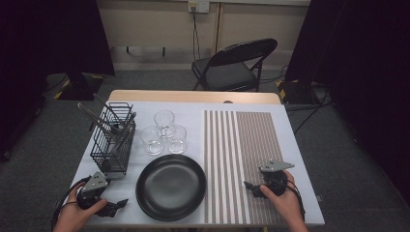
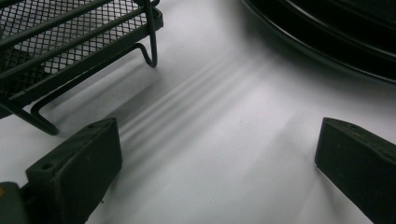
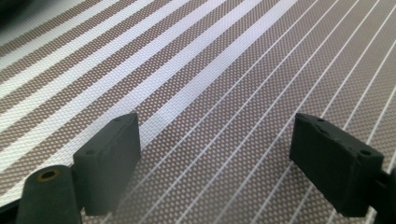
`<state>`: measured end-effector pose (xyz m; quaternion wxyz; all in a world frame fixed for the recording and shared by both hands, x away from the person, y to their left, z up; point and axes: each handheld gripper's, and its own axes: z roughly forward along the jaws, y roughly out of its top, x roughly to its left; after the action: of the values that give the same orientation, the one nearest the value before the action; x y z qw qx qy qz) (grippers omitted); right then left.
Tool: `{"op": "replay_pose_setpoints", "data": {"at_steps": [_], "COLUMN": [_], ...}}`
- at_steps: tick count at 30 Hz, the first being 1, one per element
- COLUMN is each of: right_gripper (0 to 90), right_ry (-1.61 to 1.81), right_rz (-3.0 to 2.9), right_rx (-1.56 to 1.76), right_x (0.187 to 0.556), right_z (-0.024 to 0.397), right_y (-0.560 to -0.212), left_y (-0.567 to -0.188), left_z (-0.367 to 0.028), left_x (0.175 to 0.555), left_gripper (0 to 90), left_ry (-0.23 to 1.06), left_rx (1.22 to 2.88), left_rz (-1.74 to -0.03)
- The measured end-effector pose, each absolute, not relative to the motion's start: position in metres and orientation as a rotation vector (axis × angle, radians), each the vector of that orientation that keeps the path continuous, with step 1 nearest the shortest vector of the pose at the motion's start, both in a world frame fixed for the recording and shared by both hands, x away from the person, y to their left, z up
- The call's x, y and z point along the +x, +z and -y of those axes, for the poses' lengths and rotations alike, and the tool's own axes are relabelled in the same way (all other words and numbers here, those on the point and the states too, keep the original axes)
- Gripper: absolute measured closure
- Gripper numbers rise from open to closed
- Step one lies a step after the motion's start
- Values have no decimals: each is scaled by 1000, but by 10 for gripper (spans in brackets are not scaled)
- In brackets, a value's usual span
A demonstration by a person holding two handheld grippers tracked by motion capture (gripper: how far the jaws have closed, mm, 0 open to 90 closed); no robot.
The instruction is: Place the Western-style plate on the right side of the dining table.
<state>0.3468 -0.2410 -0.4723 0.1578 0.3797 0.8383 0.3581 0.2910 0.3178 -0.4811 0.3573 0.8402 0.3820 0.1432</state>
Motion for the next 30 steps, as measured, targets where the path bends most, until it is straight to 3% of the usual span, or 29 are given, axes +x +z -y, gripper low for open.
{"op": "replay_pose_setpoints", "data": {"at_steps": [5, 8, 9, 10, 13, 15, 30], "right_gripper": [153, 154, 154, 154, 154, 155, 167], "right_ry": [1034, 1044, 1048, 1049, 1057, 1062, 1113], "right_rz": [-2427, -2427, -2428, -2427, -2426, -2432, -2424], "right_rx": [1042, 1026, 1027, 1018, 1011, 1006, 995], "right_x": [345, 346, 346, 345, 346, 346, 350], "right_z": [241, 241, 241, 240, 240, 239, 234], "right_y": [-468, -466, -466, -465, -463, -463, -454], "left_y": [-480, -475, -474, -473, -471, -469, -451], "left_z": [-316, -315, -314, -313, -311, -310, -303], "left_x": [291, 291, 292, 291, 291, 290, 284], "left_gripper": [13, 237, 219, 122, 207, 150, 158], "left_ry": [374, 363, 365, 360, 346, 338, 264], "left_rx": [2174, 2127, 2129, 2132, 2132, 2138, 2072], "left_rz": [-993, -993, -986, -979, -948, -925, -909]}}
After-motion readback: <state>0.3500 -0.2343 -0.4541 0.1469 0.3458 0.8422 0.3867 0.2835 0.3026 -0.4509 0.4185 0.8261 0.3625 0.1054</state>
